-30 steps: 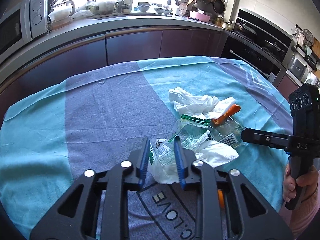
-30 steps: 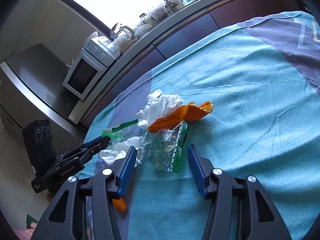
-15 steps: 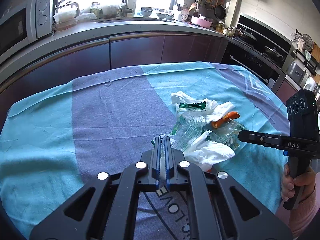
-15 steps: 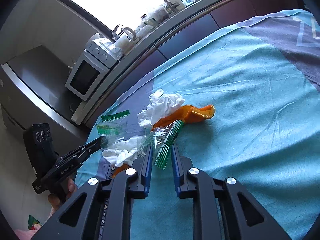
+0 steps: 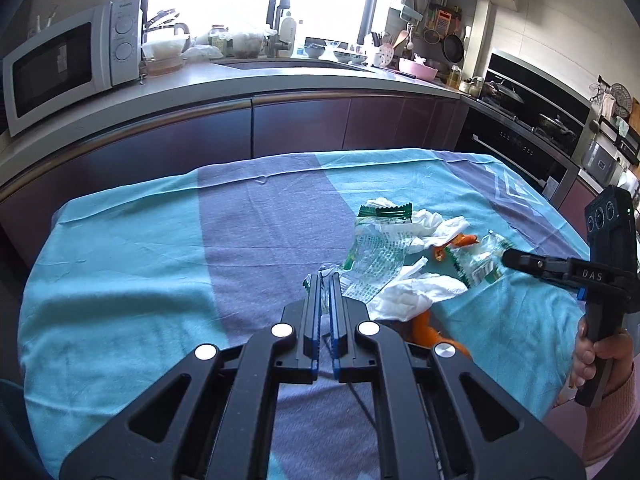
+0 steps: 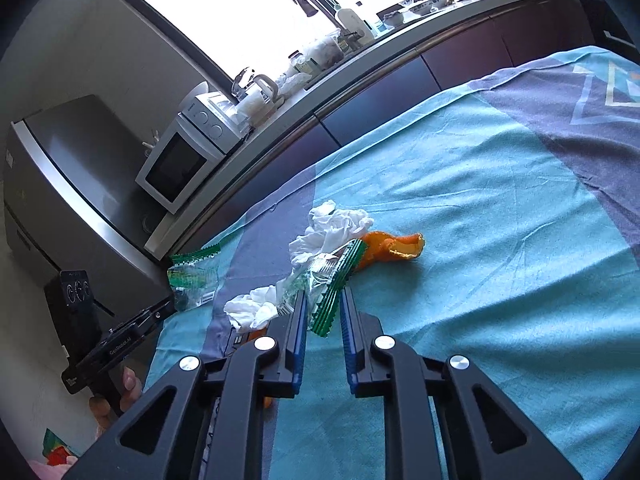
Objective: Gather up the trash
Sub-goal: 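Grasp a clear plastic wrapper with the left gripper while the right grasps another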
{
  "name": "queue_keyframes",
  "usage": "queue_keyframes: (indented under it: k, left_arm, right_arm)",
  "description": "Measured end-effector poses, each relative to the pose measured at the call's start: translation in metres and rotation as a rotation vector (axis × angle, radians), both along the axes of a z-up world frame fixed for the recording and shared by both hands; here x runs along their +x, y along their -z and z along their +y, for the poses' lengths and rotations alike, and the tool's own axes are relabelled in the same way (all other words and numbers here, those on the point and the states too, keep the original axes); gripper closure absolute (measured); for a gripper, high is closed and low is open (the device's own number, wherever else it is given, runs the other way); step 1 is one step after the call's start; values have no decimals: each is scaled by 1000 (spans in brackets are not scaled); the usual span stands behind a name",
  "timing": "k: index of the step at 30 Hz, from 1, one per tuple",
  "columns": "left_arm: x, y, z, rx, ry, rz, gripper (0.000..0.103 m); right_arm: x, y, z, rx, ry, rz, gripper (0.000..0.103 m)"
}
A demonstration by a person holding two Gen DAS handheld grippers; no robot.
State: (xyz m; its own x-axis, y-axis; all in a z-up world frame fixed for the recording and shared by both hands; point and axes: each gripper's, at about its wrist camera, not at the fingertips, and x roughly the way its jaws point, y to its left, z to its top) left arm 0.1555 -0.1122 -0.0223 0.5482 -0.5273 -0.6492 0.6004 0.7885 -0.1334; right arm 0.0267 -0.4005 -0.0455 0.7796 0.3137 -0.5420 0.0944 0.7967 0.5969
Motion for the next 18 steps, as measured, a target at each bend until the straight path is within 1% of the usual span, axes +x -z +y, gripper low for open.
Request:
queue_keyframes:
  k: [4, 8, 13, 18]
  left_arm:
    - [-6, -3, 18, -2, -22, -7, 98]
    - [-15, -6, 39, -12, -48, -13, 99]
    - [-25, -10, 61, -14, -79, -26, 99]
    - [-39, -16, 88, -19, -127, -42, 98]
  right_arm:
    - [-4, -12, 5, -17, -9, -32, 88]
    - [-2, -20, 16, -12, -41, -61, 88]
    - [4, -29, 41, -7, -116, -99, 88]
    - [14, -32, 71, 6, -204, -113, 88]
